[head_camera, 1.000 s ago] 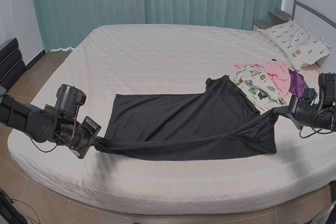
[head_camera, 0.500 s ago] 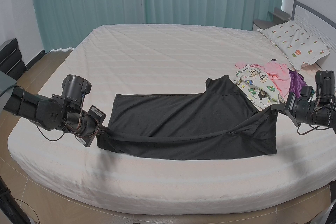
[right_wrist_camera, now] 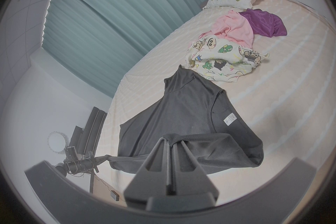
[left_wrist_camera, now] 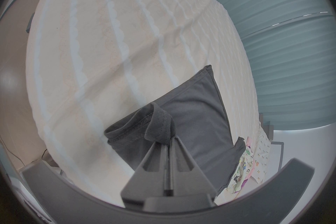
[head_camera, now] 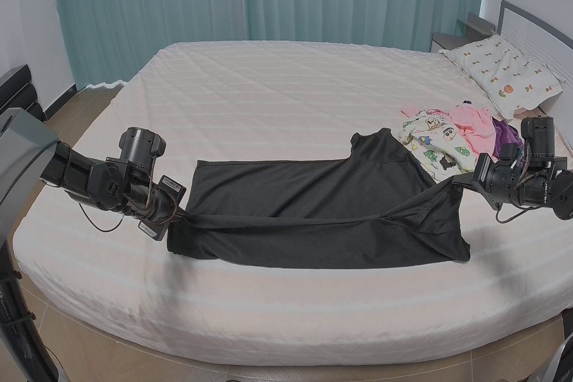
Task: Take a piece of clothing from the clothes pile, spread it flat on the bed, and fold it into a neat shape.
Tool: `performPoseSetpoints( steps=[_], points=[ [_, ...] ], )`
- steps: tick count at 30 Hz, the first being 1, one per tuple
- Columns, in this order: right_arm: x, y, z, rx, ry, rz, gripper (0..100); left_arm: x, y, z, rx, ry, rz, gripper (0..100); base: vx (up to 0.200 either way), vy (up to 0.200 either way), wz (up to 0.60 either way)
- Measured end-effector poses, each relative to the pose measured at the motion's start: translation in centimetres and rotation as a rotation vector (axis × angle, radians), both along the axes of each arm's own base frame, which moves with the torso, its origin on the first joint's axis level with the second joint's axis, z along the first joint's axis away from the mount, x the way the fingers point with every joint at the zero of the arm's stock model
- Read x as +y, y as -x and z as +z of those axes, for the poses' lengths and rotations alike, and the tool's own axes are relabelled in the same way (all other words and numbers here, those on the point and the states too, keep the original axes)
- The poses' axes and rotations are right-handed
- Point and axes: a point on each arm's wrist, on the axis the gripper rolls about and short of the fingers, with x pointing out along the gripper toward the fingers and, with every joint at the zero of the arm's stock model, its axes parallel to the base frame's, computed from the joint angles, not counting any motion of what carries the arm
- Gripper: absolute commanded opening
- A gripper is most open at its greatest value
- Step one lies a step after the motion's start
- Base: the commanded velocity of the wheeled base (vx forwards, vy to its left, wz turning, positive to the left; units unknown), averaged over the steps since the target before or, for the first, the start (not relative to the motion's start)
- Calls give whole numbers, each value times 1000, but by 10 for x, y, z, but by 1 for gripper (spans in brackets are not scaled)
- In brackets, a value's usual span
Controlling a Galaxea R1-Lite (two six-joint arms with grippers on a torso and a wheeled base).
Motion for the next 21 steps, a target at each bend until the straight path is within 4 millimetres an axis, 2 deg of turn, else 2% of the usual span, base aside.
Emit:
performPoseSetpoints(
  steps=[12,13,21],
  points=[
    [1,-18,-5,13,-18,-8,0,-7,-38,-12,-26,38,26,0,0,0,0],
    [1,-19,-5,15,-18,-8,0,-8,-40,-12,-26,41,24,100,0,0,0],
    [1,-15,-15,55,-16,-7,0,-9,-49,-18,-28,34,35,100,0,0,0]
  ],
)
